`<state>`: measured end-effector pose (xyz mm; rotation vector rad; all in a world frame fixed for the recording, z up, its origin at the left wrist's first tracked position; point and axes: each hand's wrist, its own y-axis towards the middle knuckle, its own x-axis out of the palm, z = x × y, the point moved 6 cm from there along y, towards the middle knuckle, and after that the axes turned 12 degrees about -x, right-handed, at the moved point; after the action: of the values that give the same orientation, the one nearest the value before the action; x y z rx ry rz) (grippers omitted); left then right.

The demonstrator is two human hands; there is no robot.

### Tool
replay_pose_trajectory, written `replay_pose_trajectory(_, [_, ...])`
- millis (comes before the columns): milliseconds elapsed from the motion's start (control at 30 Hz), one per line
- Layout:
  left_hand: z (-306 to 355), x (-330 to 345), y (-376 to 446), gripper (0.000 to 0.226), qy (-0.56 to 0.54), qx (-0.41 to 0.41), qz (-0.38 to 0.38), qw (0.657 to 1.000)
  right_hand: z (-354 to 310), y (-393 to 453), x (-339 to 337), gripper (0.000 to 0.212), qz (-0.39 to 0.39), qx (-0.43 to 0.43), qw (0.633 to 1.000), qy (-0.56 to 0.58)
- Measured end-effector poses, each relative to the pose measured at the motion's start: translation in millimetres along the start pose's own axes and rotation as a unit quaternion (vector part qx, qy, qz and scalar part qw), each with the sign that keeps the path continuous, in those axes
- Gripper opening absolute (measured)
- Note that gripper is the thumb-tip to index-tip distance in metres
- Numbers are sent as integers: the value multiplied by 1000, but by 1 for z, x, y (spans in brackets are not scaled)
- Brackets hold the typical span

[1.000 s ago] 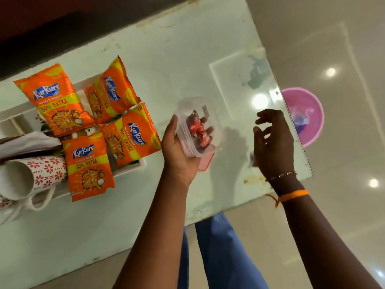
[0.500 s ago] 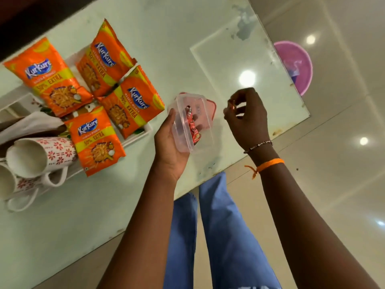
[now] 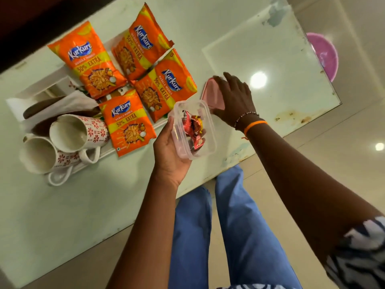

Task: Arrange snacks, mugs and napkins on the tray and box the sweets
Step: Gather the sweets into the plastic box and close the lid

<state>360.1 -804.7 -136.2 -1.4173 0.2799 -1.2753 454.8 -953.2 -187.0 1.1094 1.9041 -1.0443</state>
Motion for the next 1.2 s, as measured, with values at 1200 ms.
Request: replay_pose_trajectory(1200, [17, -71, -56, 59, -82, 152, 44, 984, -157, -94, 18, 65, -1, 136, 836, 532])
